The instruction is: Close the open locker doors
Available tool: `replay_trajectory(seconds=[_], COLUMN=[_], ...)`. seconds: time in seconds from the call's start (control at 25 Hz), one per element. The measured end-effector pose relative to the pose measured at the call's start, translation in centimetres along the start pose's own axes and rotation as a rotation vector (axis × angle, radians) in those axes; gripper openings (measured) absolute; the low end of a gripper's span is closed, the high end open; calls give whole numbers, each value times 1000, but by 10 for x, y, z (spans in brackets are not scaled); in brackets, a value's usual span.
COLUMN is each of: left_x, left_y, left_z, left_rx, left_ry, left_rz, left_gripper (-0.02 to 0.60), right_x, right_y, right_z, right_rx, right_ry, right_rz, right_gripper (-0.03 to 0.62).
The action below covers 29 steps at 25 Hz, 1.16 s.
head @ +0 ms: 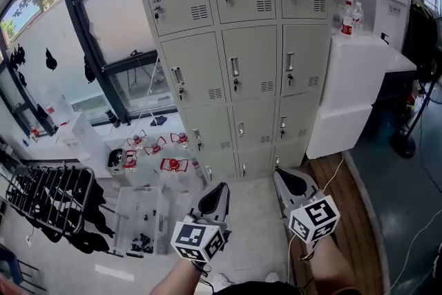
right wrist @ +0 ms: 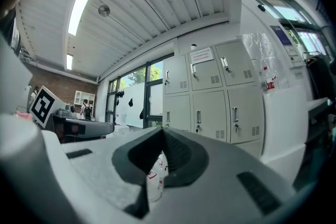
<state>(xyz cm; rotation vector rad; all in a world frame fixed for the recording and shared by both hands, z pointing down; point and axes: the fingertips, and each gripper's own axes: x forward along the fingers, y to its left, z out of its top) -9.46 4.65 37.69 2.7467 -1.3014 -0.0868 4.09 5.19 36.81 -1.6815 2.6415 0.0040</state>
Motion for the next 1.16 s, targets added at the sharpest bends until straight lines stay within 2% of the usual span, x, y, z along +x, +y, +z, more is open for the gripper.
replay_trajectory(seconds=[0.28,0.48,1.16], left_x=[-3,-4,4], left_y=[-22,-34,-62], left_z=[3,2,-9], left_rx=[24,32,20], left_ry=[-12,-14,-12], left_rz=[89,118,153], left_gripper=[3,3,3], right_x=[-13,-20,-42], right_y=[-14,-20,-38], right_z=[-4,-3,-13], right_rx=[26,31,37], right_ry=[-15,-23,-11], right_rz=[74,106,144], right_gripper=[0,0,0])
